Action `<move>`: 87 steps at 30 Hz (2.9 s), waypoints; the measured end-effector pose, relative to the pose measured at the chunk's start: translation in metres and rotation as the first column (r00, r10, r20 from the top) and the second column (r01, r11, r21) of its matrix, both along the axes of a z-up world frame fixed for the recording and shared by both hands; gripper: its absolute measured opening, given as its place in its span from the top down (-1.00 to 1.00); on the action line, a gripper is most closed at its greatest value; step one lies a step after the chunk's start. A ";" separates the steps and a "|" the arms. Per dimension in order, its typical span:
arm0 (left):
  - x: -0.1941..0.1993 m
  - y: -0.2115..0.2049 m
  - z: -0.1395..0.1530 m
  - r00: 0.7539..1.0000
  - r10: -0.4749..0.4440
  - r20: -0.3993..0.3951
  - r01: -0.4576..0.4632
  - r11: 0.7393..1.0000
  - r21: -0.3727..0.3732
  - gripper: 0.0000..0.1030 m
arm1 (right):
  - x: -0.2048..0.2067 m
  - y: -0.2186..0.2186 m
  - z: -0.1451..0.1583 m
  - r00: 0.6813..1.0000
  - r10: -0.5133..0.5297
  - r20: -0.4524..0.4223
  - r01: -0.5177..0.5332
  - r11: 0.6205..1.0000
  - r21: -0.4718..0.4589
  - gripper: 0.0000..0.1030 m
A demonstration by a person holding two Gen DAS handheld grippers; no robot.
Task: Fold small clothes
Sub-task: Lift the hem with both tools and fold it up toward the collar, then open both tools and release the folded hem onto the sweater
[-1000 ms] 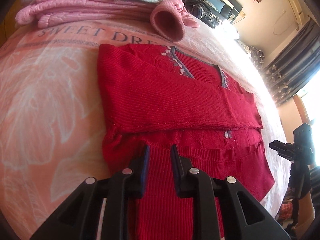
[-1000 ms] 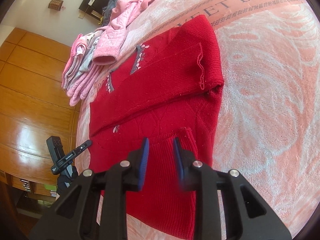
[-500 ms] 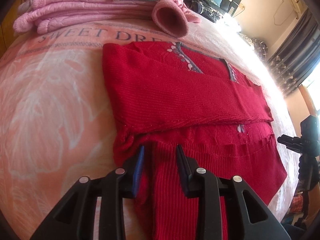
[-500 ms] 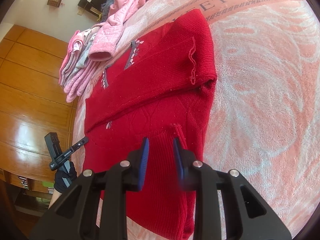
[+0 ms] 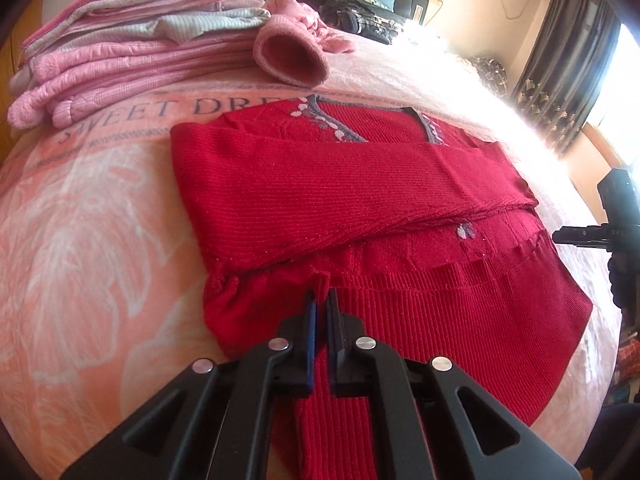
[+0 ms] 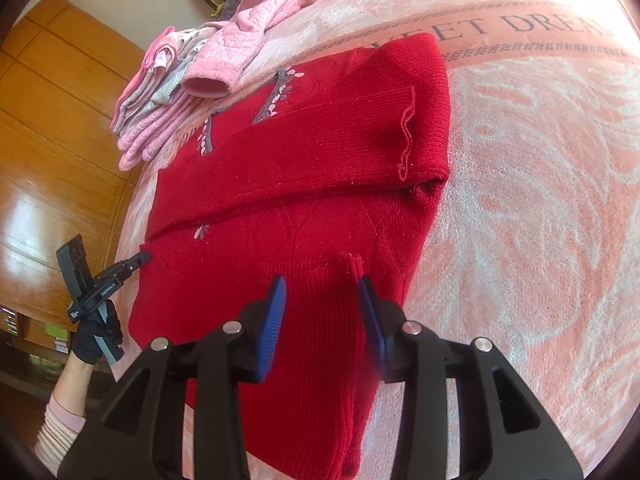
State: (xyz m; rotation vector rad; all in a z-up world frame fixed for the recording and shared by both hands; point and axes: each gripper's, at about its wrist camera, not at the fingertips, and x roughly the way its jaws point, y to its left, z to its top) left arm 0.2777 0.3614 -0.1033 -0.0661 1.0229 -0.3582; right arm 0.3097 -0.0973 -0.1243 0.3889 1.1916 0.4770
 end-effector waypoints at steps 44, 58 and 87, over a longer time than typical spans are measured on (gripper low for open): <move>0.141 0.029 0.084 0.929 0.294 0.225 -0.224 0.930 -0.290 0.93 | 0.158 0.011 0.110 0.959 -0.086 0.270 0.097 0.995 -0.029 0.94; 0.187 0.043 -0.005 0.937 0.348 0.012 -0.337 0.916 -0.216 0.84 | 0.203 0.017 0.003 0.978 -0.167 0.127 0.192 0.957 -0.219 0.74; -0.003 0.035 -0.025 0.958 0.232 -0.170 -0.269 0.933 -0.239 0.55 | 0.003 -0.013 -0.016 0.997 0.033 -0.074 -0.041 0.993 -0.108 0.89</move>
